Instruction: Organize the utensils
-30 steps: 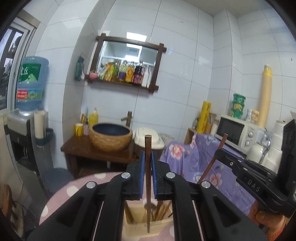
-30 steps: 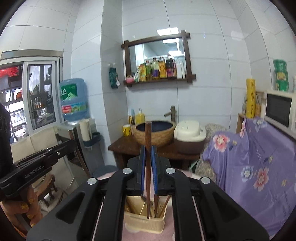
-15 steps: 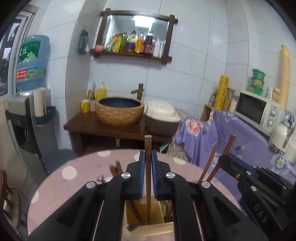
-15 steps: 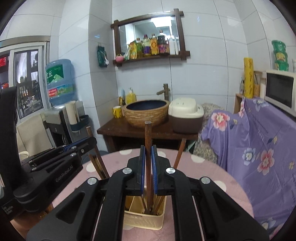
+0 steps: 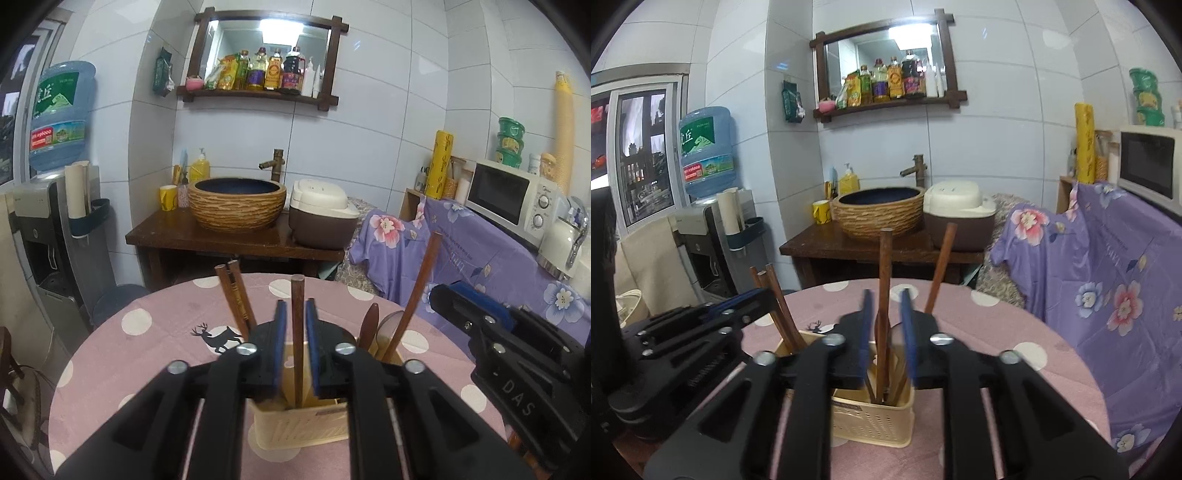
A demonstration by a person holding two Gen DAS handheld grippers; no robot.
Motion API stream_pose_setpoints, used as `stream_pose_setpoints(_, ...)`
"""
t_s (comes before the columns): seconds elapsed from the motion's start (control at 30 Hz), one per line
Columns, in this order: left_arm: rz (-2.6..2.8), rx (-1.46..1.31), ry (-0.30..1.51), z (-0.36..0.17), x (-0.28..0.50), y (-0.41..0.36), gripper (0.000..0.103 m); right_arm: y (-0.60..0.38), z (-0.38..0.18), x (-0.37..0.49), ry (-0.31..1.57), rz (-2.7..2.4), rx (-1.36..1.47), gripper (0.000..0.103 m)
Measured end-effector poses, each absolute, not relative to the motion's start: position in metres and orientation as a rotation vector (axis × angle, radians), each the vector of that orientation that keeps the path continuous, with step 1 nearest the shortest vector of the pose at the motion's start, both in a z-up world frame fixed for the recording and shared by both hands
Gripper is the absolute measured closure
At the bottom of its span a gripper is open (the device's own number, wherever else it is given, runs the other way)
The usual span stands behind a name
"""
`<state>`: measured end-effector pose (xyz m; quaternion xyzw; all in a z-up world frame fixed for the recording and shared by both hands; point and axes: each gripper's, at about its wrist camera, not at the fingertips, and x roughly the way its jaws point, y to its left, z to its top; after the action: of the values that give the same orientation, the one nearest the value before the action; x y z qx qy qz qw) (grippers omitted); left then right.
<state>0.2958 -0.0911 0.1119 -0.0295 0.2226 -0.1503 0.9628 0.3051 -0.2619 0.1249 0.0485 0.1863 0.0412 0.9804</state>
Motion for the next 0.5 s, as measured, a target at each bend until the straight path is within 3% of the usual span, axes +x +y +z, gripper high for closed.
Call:
stream_pose_setpoints(0.03,-0.31,-0.059,0.434,0.111,0.287,-0.086,0.062,-0.263,0.124,0.294,0.344,0.078,0.096,0.049)
stream_pose_setpoints(0.1,-0.308,-0.062,0.392,0.108,0.264,-0.076,0.039,-0.261,0.122,0.27,0.298,0.052,0.075,0.048)
stream_pose_setpoints(0.17,-0.295,-0.05,0.348,0.101,0.239,-0.064,0.028,-0.257,0.116,0.243,0.271,0.041,0.047,0.042)
stream_pose_setpoints(0.23,-0.27,-0.031,0.315,0.089,0.208,-0.051,0.013,-0.252,0.106,0.214,0.257,0.023,0.022,0.024)
stream_pose_setpoints(0.33,-0.235,-0.021,0.303,0.07,0.169,-0.035,0.005,-0.244,0.082,0.163,0.232,0.014,0.009,0.022)
stream_pose_setpoints(0.5,-0.182,-0.077,0.329,0.046,0.113,-0.013,0.005,-0.235,0.044,0.09,0.201,-0.072,0.022,0.013)
